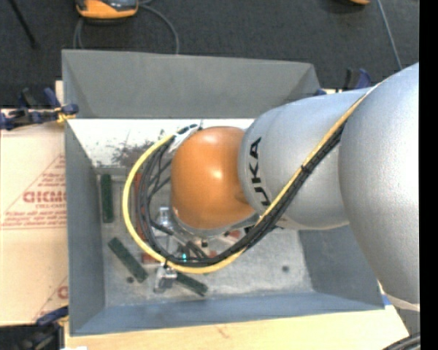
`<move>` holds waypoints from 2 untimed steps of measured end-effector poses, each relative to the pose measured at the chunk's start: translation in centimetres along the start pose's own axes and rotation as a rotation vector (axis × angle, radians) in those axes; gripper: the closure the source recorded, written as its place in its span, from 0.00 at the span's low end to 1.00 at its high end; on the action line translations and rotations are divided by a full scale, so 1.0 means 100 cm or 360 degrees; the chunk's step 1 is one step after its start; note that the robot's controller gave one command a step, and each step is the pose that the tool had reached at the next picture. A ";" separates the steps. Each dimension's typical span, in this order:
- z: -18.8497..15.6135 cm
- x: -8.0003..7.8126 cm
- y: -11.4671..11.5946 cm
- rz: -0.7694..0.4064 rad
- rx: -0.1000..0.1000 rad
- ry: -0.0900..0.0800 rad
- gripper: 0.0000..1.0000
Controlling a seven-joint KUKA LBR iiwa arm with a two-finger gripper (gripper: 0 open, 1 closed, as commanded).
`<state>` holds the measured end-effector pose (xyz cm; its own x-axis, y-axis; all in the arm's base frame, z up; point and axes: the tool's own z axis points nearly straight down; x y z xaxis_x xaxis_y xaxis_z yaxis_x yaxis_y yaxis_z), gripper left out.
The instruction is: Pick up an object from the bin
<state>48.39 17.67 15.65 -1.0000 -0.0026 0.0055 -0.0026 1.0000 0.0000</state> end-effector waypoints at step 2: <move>0.078 -0.012 0.008 0.0195 -0.0013 -0.0018 1.00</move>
Offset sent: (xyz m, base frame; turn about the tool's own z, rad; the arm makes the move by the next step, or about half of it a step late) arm 0.0070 0.0054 -0.0865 0.1234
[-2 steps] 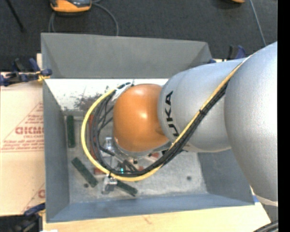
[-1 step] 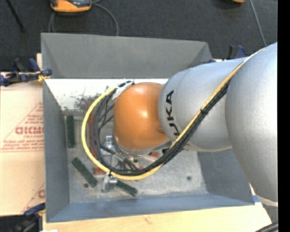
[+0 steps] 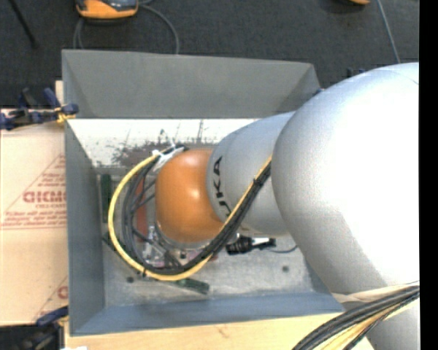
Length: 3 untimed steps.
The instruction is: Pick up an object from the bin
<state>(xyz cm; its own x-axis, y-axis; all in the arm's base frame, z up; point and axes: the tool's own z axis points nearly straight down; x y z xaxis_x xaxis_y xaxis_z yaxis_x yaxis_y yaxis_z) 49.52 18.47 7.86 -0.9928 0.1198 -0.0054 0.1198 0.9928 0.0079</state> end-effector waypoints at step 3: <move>-0.043 0.002 -0.011 -0.0007 0.0009 0.0004 1.00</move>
Offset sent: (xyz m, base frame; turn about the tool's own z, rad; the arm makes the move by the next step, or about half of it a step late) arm -0.0051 -0.0056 0.0380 -0.0224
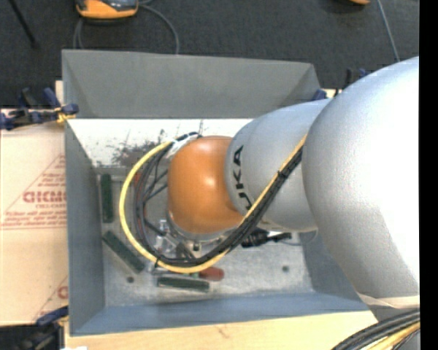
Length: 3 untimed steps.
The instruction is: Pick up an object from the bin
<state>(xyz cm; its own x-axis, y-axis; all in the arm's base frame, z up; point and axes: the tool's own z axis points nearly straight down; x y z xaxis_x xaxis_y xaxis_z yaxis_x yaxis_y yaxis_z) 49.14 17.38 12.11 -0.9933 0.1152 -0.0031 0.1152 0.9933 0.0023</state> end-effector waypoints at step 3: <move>0.042 0.007 -0.053 0.0027 -0.0010 -0.0007 1.00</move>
Offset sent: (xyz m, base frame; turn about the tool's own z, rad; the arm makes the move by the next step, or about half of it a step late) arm 0.0000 0.0000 0.0000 0.0000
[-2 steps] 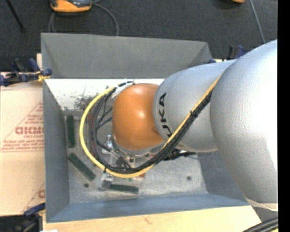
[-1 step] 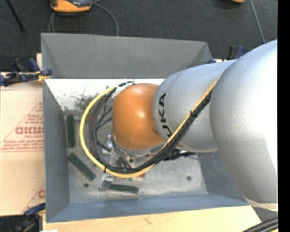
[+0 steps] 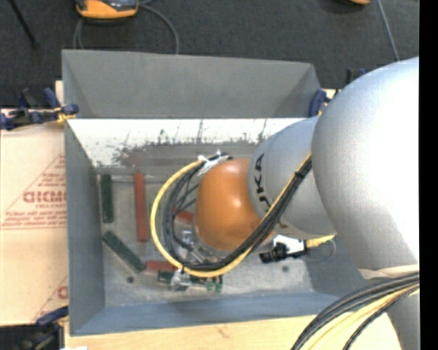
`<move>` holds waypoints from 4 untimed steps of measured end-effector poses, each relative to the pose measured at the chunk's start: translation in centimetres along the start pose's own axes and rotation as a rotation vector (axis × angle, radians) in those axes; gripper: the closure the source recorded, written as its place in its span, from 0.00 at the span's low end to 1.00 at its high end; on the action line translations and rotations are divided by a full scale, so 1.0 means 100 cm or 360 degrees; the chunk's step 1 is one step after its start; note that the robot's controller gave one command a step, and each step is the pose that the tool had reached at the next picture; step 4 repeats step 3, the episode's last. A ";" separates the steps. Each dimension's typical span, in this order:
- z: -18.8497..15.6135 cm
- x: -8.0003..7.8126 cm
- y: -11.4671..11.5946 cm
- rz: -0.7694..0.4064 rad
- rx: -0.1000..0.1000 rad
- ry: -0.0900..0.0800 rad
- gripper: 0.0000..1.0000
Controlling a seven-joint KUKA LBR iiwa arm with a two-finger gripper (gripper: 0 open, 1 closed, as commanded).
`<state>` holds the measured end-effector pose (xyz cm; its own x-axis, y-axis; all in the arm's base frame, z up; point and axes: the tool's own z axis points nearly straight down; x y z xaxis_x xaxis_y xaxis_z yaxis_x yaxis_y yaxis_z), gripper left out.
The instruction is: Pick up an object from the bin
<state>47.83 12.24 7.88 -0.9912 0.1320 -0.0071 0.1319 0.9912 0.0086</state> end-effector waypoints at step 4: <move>-0.128 -0.021 0.001 -0.0308 0.0010 0.0009 1.00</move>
Offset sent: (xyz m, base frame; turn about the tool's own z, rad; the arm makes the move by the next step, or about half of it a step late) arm 0.0396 -0.0007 -0.0088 -0.3078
